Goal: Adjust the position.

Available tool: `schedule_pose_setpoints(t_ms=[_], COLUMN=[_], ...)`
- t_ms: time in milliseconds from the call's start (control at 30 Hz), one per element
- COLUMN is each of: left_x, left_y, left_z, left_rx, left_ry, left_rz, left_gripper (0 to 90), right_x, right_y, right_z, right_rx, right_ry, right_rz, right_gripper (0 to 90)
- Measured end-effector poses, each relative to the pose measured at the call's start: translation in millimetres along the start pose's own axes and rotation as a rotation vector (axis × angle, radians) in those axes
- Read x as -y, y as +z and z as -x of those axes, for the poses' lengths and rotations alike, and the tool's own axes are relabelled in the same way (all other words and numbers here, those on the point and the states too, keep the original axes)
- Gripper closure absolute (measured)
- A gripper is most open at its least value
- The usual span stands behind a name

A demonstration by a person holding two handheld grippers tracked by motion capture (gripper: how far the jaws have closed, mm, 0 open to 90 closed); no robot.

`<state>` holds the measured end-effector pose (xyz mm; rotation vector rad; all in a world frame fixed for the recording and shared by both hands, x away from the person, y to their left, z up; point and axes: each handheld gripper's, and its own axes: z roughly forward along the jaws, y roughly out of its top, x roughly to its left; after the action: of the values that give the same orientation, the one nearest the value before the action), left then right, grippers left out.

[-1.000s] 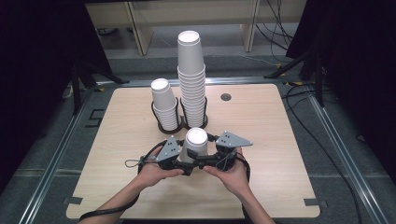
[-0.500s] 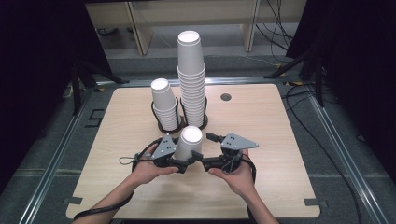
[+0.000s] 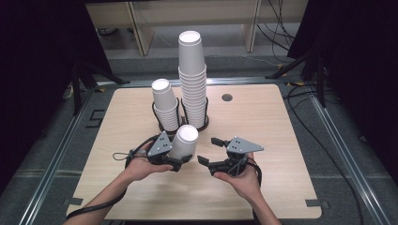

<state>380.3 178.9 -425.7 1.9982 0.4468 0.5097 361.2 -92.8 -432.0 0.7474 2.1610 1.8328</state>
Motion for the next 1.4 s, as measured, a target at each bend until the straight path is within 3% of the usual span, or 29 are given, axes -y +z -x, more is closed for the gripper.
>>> schedule_pose_setpoints(t_ms=[33, 133, 200, 267, 300, 567, 600, 633, 767, 800, 833, 867, 900, 933, 967, 1000, 1033, 1067, 1133, 1167, 1400], left_x=[-0.4, -1.5, -2.5, -2.8, -2.9, -1.9, -2.1, -2.8, -3.9, -4.9, -5.5, -6.6, -6.6, -7.7, -7.7, -8.5, -8.5, -8.5, -9.5, -10.4, -11.0], left_y=[0.0, -1.3, -2.4, -2.4, -2.5, -0.8, -0.9, -1.6, -1.5, -2.1, -2.2, -2.1, -2.1, -2.0, -2.0, -1.8, -1.8, -1.0, -1.0, -0.6, 2.0], left_z=[-1.4, -1.9, -3.7, -3.9, -5.1, -4.9, -5.2, -7.1, -8.2, -8.9, -8.8, -9.2, -9.2, -8.9, -8.9, -8.7, -8.7, -7.5, -7.1, -6.1, -2.3], left_rx=[0.018, 0.023, 0.046, 0.050, 0.051, 0.062, 0.070, 0.087, 0.111, 0.133, 0.136, 0.152, 0.152, 0.175, 0.175, 0.183, 0.183, 0.187, 0.197, 0.209, 0.246], left_ry=[0.008, 0.021, 0.054, 0.060, 0.079, 0.104, 0.108, 0.143, 0.171, 0.187, 0.199, 0.226, 0.226, 0.242, 0.242, 0.275, 0.275, 0.304, 0.309, 0.348, 0.382], left_rz=[-0.009, -0.028, -0.054, -0.063, -0.083, -0.112, -0.124, -0.163, -0.206, -0.231, -0.240, -0.262, -0.262, -0.298, -0.298, -0.343, -0.343, -0.373, -0.394, -0.429, -0.498], left_gripper=[18.4, 18.3, 18.2, 18.2, 18.2, 18.3, 18.3, 18.3, 18.3, 18.3, 18.2, 18.2, 18.2, 18.2, 18.2, 18.2, 18.2, 18.2, 18.2, 18.2, 18.2], right_x=[0.1, 0.6, 2.1, 3.2, 3.7, 6.2, 6.9, 7.1, 8.7, 9.3, 10.1, 11.1, 11.1, 12.5, 12.5, 13.7, 13.5, 13.7, 13.6, 14.3, 14.0], right_y=[0.1, -1.8, -2.6, -2.9, -3.2, -6.7, -6.7, -7.5, -7.8, -7.2, -8.3, -8.7, -8.7, -8.3, -8.3, -8.5, -9.4, -9.0, -9.2, -7.6, -5.0], right_z=[1.4, 1.5, 1.1, 3.3, 2.7, 3.5, 4.3, 3.8, 3.6, 5.3, 4.7, 3.5, 3.5, 4.3, 4.3, 3.5, 3.5, 3.2, 3.5, 2.4, -0.8], right_rx=[-0.002, -0.004, -0.005, -0.003, -0.001, 0.016, 0.013, 0.007, 0.010, 0.009, 0.014, 0.015, 0.015, 0.001, 0.001, -0.009, -0.005, -0.004, -0.001, -0.034, -0.059], right_ry=[-0.018, -0.005, 0.011, -0.022, -0.019, -0.018, -0.022, -0.011, -0.008, -0.037, -0.050, -0.037, -0.037, -0.047, -0.047, -0.035, -0.041, -0.046, -0.060, -0.047, -0.071], right_rz=[0.008, -0.007, -0.003, -0.004, 0.003, -0.009, -0.004, -0.023, -0.020, -0.005, -0.028, -0.037, -0.037, -0.036, -0.036, -0.048, -0.059, -0.058, -0.062, -0.064, -0.104], right_gripper=[15.3, 15.3, 15.3, 15.3, 15.3, 15.3, 15.3, 15.3, 15.3, 15.4, 15.4, 15.4, 15.4, 15.4, 15.4, 15.7, 15.7, 15.7, 15.7, 15.7, 15.5])
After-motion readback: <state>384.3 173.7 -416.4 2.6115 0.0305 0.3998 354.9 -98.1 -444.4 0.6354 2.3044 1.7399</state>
